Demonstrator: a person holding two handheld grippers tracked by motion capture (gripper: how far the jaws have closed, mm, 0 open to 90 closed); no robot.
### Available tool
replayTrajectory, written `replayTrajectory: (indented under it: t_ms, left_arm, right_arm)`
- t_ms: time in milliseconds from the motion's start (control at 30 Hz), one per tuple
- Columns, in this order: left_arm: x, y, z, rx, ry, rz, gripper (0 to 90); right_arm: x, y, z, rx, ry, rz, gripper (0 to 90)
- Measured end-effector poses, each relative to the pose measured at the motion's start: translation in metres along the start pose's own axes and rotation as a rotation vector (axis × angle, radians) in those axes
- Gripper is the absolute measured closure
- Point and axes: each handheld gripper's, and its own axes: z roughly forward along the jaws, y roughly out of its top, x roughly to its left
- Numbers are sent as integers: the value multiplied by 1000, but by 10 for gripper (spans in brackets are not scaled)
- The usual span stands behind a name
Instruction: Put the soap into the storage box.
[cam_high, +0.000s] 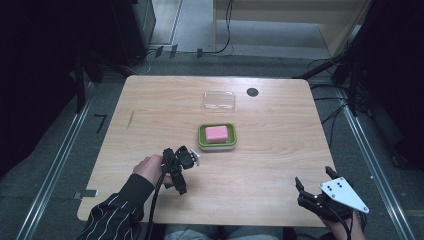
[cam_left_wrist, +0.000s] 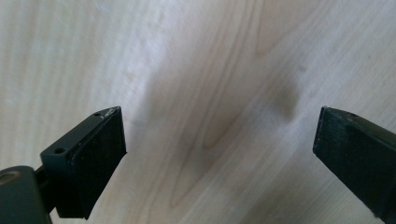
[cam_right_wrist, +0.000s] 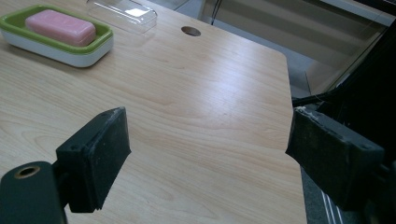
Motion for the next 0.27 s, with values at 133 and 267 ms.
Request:
replayTrajectory:
  t_ms: [133,267]
  left_arm:
    - [-5,-7,6,5,-9,-20,31]
    - [-6,-10,10,4,-56,-35,31]
  right_arm:
    - [0,0,0,2,-1,1,135]
    - [0,0,0,2,0,0,135]
